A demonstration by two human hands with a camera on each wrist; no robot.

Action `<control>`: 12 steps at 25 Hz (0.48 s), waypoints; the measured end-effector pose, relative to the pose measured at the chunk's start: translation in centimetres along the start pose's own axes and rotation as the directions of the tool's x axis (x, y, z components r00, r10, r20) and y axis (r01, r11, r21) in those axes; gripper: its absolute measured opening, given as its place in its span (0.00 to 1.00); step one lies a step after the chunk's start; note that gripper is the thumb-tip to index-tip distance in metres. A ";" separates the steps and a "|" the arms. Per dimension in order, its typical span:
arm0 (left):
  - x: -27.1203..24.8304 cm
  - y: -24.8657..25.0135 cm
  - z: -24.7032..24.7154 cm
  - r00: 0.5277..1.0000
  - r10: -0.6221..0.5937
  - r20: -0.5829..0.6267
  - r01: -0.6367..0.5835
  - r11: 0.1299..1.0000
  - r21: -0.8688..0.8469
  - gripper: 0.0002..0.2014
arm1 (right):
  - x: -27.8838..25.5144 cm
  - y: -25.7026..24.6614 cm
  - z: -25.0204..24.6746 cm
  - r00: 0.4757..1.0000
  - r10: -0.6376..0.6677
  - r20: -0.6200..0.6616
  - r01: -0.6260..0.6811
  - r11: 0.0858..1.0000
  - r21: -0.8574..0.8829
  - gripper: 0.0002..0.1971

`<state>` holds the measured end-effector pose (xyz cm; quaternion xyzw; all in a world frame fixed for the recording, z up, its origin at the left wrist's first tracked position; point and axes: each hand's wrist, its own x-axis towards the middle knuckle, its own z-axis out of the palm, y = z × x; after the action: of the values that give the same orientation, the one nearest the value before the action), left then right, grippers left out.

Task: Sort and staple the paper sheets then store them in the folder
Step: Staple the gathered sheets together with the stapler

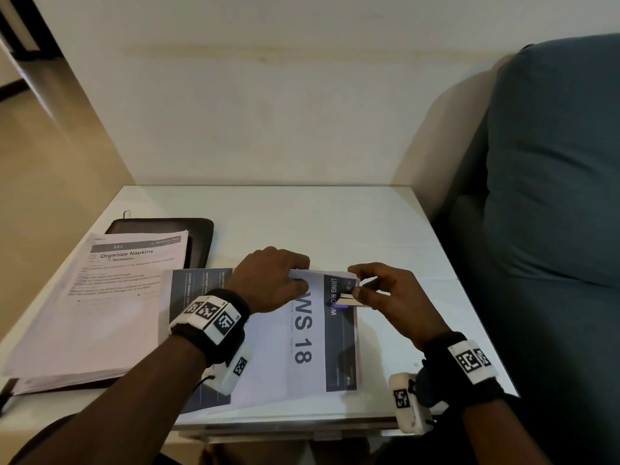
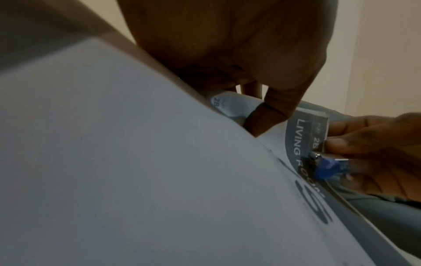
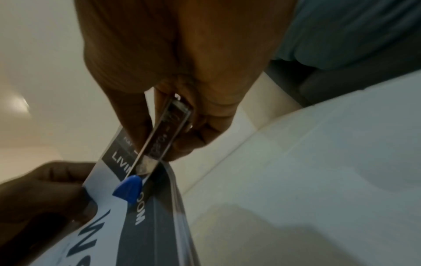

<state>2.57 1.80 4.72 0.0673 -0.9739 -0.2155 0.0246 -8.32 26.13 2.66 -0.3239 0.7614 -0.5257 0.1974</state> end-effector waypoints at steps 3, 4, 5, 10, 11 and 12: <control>-0.1 -0.5 0.7 0.999 -0.043 0.011 0.043 0.999 -0.021 0.10 | 0.4 0.6 0.6 0.989 0.146 0.038 -0.151 0.962 0.228 0.13; -0.2 -0.5 0.8 0.998 -0.059 0.018 0.059 0.998 -0.027 0.09 | 0.5 0.6 0.8 0.986 0.163 0.033 -0.166 0.952 0.257 0.12; -0.2 -0.7 0.8 0.997 -0.075 0.020 0.076 0.996 -0.036 0.09 | 0.6 0.5 1.0 0.984 0.174 0.030 -0.175 0.946 0.272 0.12; 0.0 -1.2 0.1 0.996 -0.085 0.031 0.087 0.995 -0.055 0.09 | 0.7 -0.9 1.5 0.980 0.088 0.179 -0.111 0.986 0.121 0.14; 0.1 -1.3 0.1 0.996 -0.079 0.040 0.081 0.995 -0.050 0.09 | 0.7 -0.8 1.6 0.980 0.054 0.194 -0.065 0.996 0.053 0.20; 0.0 -1.4 0.1 0.996 -0.072 0.051 0.075 0.996 -0.050 0.09 | 0.8 -0.7 1.8 0.984 0.036 0.177 -0.036 0.999 -0.002 0.23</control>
<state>2.71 0.58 4.07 0.0972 -0.9652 -0.2428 -0.0054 -7.51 24.22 2.68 -0.3554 0.7464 -0.4917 0.2737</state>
